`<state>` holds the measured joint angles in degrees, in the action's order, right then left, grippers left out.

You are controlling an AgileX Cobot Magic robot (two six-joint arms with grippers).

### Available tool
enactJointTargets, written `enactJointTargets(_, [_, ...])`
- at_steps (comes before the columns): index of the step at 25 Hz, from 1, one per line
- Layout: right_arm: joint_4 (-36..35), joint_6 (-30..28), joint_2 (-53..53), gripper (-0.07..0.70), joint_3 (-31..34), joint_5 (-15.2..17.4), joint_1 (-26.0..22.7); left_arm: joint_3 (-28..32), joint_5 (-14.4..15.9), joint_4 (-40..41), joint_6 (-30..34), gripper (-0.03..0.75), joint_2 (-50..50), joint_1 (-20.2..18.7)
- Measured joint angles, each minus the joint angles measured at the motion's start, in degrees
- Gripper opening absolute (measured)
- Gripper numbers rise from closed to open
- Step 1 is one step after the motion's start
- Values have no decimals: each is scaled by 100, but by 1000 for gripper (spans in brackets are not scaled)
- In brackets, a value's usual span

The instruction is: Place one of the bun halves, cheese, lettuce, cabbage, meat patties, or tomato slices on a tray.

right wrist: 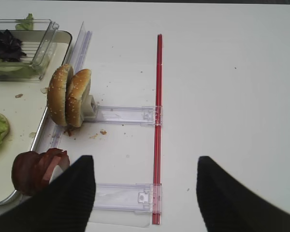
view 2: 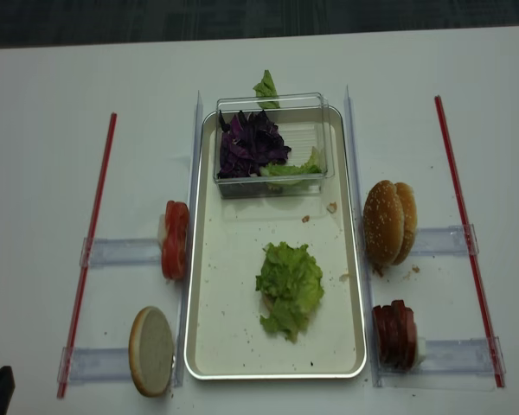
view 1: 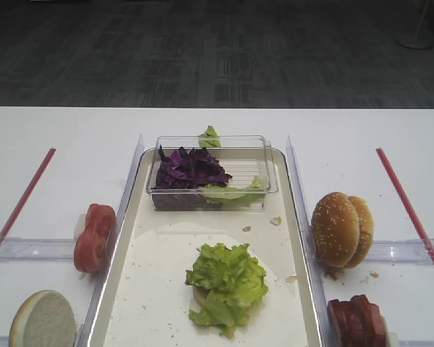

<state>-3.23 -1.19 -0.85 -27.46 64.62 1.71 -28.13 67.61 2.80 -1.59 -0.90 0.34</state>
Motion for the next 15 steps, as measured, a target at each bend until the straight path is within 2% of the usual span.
enactJointTargets(15, [0, 0, 0, 481, 0, 0, 0, 0, 0, 0, 0, 439, 0, 0])
